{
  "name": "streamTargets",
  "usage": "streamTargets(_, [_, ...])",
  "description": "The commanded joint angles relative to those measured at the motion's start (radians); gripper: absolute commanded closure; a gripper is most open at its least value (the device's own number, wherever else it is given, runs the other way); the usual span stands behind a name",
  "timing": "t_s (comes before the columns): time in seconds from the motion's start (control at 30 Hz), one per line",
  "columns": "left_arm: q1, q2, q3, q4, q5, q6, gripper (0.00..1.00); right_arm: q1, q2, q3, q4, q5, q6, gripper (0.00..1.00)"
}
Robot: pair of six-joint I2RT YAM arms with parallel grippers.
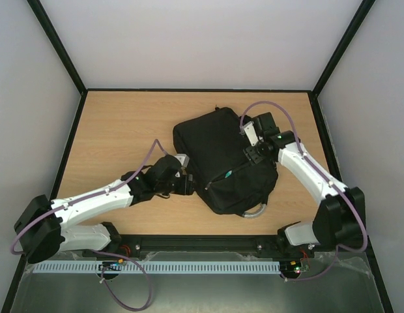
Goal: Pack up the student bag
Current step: Adjust the student bag at the center of the board.
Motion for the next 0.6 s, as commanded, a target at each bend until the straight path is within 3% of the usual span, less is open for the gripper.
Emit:
streamTargets(0.0, [0.058, -0.023, -0.012, -0.007, -0.014, -0.027, 0.35, 0.041, -0.098, -0.038, -0.124, -0.045, 0.007, 0.30])
streamTargets(0.27, [0.166, 0.007, -0.028, 0.152, 0.050, -0.096, 0.31, 0.190, -0.255, -0.130, -0.103, -0.267, -0.050, 0.48])
streamTargets(0.57, [0.213, 0.143, 0.003, 0.242, 0.060, -0.180, 0.34, 0.459, -0.289, -0.214, -0.035, -0.251, -0.115, 0.53])
